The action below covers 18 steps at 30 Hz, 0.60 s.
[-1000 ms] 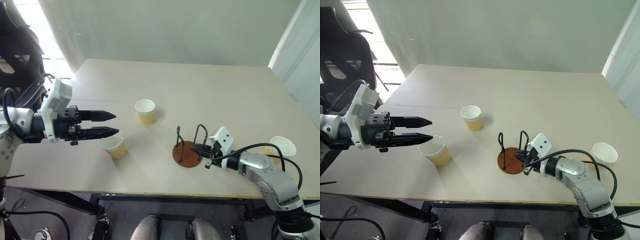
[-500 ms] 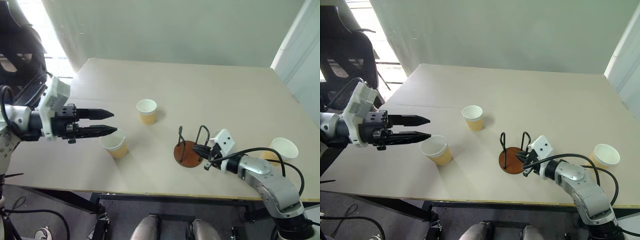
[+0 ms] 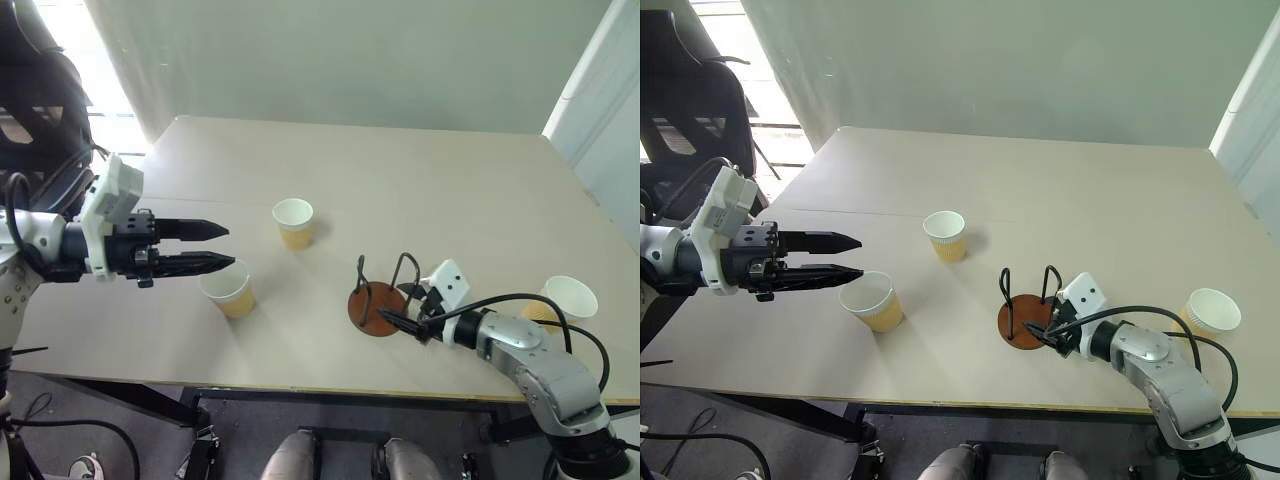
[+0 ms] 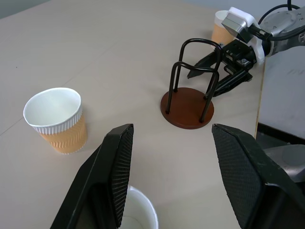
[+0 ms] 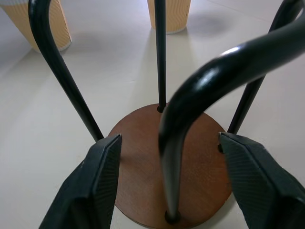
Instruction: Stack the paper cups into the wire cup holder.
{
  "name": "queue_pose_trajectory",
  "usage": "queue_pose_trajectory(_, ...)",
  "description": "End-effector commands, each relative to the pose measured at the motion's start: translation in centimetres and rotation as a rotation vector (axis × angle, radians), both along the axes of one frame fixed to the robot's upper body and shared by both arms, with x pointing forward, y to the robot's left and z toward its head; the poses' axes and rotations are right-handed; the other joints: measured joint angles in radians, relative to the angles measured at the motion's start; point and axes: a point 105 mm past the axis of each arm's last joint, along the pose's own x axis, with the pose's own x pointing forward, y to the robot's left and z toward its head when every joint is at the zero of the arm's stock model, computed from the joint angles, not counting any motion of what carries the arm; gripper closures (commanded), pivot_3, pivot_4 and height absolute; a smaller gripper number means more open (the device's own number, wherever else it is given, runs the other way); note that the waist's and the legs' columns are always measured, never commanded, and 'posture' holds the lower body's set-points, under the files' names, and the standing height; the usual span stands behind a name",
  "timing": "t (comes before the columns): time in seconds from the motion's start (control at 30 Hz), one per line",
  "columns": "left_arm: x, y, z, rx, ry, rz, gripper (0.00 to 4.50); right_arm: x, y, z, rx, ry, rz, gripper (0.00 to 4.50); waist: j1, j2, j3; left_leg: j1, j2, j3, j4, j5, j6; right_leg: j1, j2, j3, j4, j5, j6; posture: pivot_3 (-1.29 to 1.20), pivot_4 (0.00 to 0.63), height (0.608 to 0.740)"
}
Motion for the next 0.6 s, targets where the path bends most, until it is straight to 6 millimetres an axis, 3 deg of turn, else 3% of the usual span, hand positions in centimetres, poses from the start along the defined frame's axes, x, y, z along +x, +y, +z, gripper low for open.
queue_pose_trajectory(0.03, -0.1, 0.1, 1.0, 0.011, -0.048, -0.002, 1.69, -0.2, -1.1, 1.5, 0.012, -0.040, 0.026, 1.38, 0.000, 0.000, 0.000, 0.000, 0.000, 0.000, 0.000, 0.000, 0.000, 0.000, 0.000, 0.000, 0.000, 0.000, 0.000, 0.00, 0.150, 0.740)
queue_pose_trajectory(0.4, 0.4, -0.4, 0.9, 0.001, -0.046, -0.025, 1.69, -1.6, -4.2, 1.0, -0.110, 0.015, 0.098, 1.38, 0.001, 0.000, 0.000, -0.001, 0.000, 0.000, 0.000, 0.000, 0.000, 0.000, 0.000, 0.000, 0.000, -0.001, 0.002, 0.00, 0.150, 0.740)
queue_pose_trajectory(0.6, 0.9, -0.5, 0.9, -0.003, -0.048, -0.033, 1.69, -2.2, -7.8, 1.5, -0.226, 0.036, 0.087, 1.38, 0.003, 0.000, 0.000, -0.002, 0.000, 0.000, 0.000, 0.000, 0.000, 0.000, 0.000, 0.000, 0.000, -0.002, 0.002, 0.00, 0.150, 0.740)
